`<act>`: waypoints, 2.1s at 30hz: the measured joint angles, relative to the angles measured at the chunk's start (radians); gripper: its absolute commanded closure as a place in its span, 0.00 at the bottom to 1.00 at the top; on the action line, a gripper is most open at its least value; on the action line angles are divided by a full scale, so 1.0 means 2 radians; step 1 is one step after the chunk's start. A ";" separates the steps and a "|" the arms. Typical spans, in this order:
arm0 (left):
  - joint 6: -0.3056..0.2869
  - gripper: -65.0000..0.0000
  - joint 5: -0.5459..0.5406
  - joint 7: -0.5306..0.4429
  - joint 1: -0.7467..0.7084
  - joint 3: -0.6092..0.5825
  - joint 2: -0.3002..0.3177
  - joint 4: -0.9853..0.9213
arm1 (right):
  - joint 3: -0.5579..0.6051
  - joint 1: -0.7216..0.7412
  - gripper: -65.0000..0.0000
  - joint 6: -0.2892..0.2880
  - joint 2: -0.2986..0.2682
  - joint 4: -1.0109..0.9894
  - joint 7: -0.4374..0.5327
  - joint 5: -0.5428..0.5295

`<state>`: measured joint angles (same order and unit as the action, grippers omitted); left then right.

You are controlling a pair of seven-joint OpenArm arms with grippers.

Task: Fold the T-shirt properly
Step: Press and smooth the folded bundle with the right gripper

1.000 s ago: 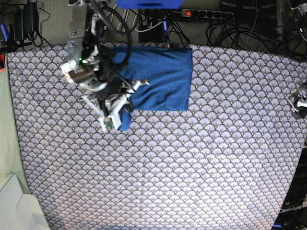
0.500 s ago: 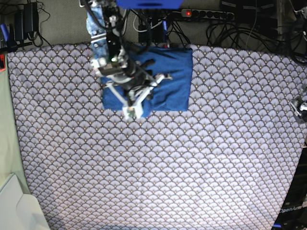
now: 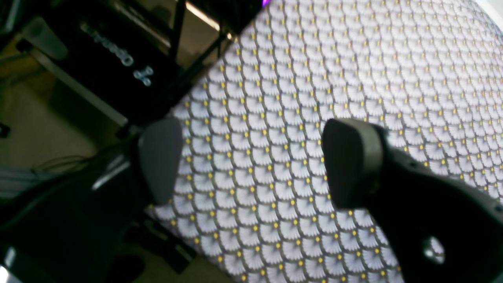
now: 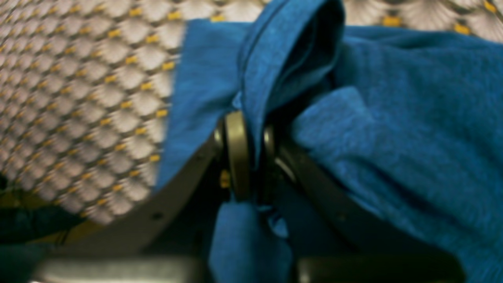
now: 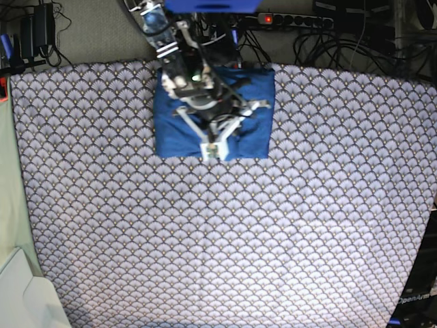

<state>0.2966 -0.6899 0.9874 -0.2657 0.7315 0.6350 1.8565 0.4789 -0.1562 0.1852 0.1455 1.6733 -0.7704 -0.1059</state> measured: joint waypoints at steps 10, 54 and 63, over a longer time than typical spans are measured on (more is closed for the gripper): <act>-0.001 0.16 -0.002 0.002 -0.002 0.000 0.005 -0.009 | 0.045 0.006 1.00 0.000 -0.001 -0.003 0.013 -0.001; -0.001 0.16 -0.002 0.039 -0.001 0.001 0.003 -0.004 | 0.163 0.061 0.55 -0.002 -0.030 0.046 0.059 -0.003; -0.001 0.16 -0.002 0.043 -0.002 0.001 0.002 -0.003 | 0.036 0.058 0.94 -0.002 -0.078 0.044 0.057 -0.002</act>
<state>0.2951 -0.6933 1.0737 -0.2707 0.7330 0.6392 1.8503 0.5510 -0.0395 0.1810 -0.0101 1.7615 -0.6563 -0.1089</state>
